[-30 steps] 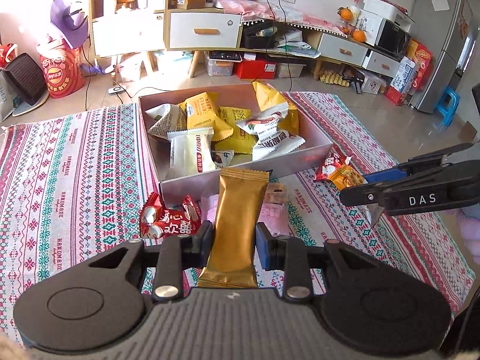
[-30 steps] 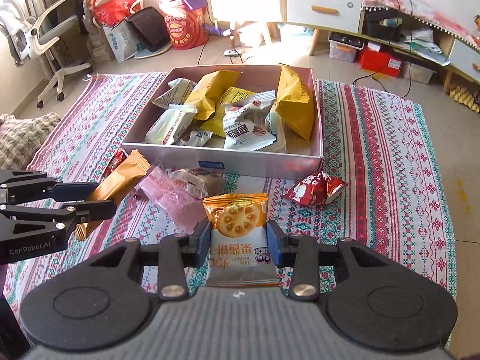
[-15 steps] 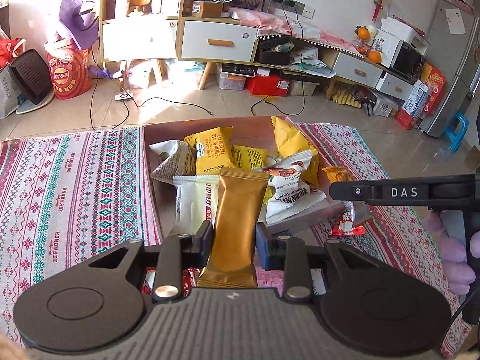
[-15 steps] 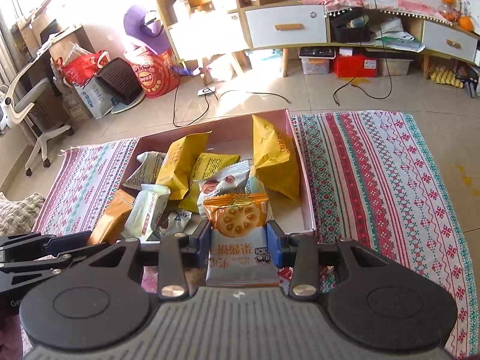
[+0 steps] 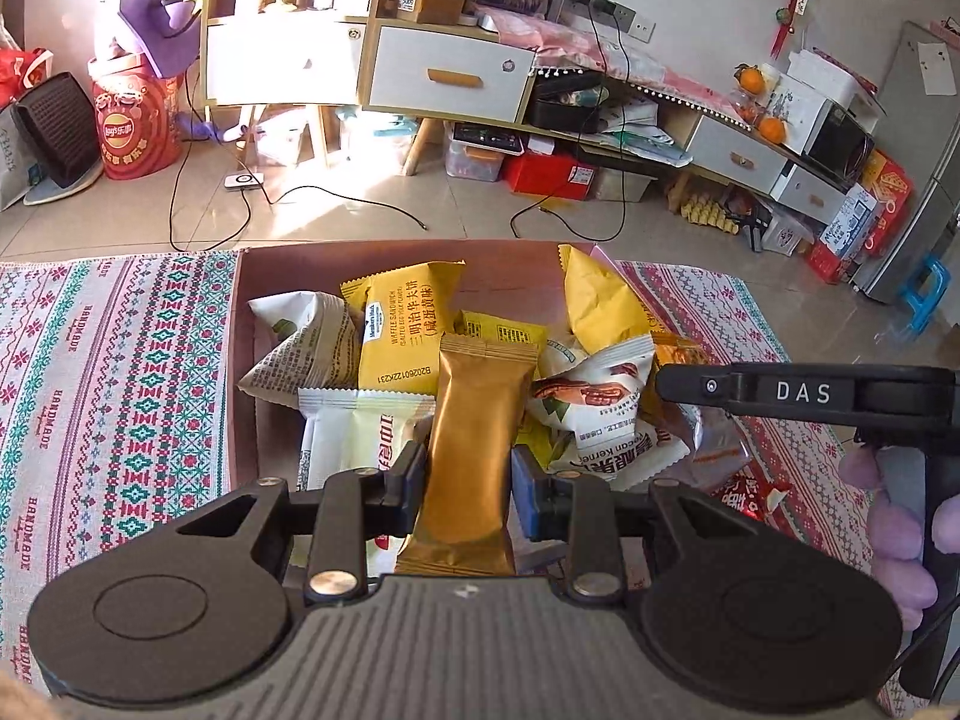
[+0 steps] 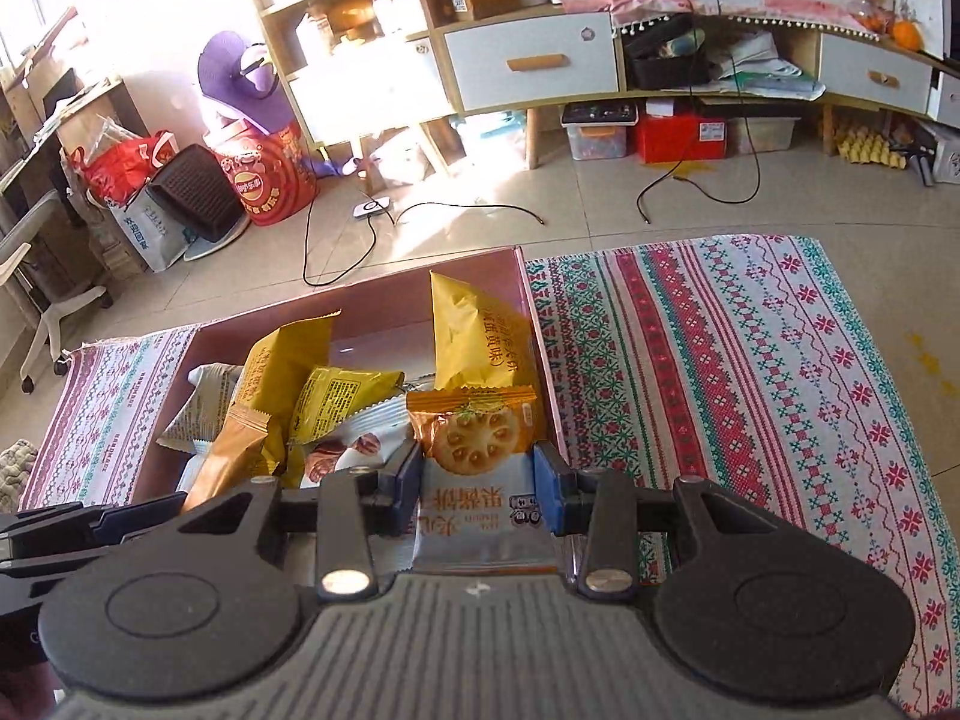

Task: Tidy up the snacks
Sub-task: 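Carry the gold bar and lotus-root cracker packet into the box with both tools, then open both tools to release the gold bar and cracker packet in the box, then move the left tool to the red candy packet while the right approaches the pink bread bag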

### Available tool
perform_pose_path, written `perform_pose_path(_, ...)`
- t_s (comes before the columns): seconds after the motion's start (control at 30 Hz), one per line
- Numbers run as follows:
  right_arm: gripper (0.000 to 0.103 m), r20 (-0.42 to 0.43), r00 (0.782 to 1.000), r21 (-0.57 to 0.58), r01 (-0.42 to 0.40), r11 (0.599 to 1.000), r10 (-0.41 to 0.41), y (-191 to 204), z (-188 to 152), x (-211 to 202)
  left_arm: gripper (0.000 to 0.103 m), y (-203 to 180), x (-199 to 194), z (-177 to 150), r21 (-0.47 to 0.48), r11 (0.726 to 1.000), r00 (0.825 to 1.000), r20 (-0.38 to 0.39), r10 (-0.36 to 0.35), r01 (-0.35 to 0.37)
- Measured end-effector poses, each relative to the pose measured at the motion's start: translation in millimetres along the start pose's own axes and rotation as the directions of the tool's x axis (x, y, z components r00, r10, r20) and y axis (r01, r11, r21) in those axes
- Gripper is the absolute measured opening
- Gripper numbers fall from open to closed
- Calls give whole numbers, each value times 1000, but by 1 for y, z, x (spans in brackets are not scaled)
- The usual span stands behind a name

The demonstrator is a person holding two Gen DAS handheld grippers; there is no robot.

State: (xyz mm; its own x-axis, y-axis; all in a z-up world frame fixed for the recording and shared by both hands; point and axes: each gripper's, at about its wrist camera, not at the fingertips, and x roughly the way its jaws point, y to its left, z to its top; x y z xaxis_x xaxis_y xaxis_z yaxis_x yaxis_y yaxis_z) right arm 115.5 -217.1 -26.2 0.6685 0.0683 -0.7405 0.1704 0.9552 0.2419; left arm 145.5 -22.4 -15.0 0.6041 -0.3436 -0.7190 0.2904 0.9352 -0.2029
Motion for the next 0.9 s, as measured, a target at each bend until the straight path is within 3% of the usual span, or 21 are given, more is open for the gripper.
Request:
perform_pose_path(0.4,41,20,1000,-29,-4,1000,5,3,1,0,40,-3,6,1,1,1000,1000,13,12,-12)
perform_pose_path(0.47,52,21,1000,-34,-4,999,4,3,1,-2,46,-3,3,0,11,1000,1000,8,0,0)
perform_pose_path(0.53,58,25,1000,-33,-11,999,12,3,1,-6,61,-4,-3,0,29,1000,1000,15,11,-11)
perform_pose_path(0.9,76,38,999,-98,1,995,2,17,-4,-32,84,-2,-33,-4,84,996,999,14,32,-33)
